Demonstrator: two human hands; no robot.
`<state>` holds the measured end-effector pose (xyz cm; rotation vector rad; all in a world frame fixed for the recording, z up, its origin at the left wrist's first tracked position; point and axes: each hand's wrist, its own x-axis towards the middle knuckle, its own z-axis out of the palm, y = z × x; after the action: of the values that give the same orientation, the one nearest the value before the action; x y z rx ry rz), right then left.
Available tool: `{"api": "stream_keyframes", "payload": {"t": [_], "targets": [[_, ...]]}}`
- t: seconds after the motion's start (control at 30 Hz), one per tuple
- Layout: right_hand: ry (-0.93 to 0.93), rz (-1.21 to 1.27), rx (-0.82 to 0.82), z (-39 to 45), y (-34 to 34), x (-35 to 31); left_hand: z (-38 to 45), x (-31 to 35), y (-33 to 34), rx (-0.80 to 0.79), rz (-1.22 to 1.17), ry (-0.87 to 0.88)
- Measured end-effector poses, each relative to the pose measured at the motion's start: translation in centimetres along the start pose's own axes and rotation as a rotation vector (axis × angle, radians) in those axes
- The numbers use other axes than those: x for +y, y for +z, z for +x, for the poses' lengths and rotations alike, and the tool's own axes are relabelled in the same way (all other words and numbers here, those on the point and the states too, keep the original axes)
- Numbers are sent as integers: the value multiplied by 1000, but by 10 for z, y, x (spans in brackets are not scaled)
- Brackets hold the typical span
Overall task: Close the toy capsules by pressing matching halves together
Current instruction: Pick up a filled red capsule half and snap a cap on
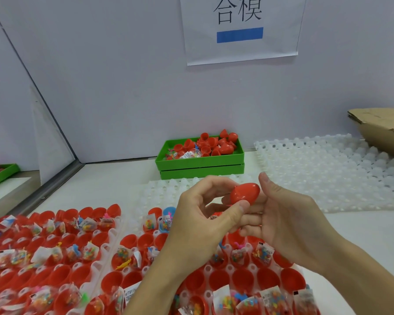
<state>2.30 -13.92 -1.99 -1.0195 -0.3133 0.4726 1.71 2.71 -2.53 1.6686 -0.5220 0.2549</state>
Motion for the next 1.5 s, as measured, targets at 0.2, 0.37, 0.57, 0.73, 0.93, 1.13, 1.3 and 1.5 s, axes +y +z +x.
{"api": "stream_keyframes", "payload": {"t": [0.2,0.37,0.57,0.73,0.93,1.13,1.3,1.5], "targets": [[-119,-179,179,3,-2,2,-1,-1,1,77,94,43],[-207,-287,271,5,2,6,-1,-1,2,89,160,51],[-394,-420,375,1,1,2,0,3,3,100,11,-40],[-630,-775,347,-2,8,6,2,2,2,113,-215,-176],[-765,-855,413,0,13,15,3,-4,7,87,-341,-225],[-776,-877,434,-2,13,17,1,-6,11,92,-311,-200],[-742,-785,389,-1,11,16,1,-4,11,107,-299,-194],[-674,-769,373,0,9,10,3,-1,7,123,-200,-219]]}}
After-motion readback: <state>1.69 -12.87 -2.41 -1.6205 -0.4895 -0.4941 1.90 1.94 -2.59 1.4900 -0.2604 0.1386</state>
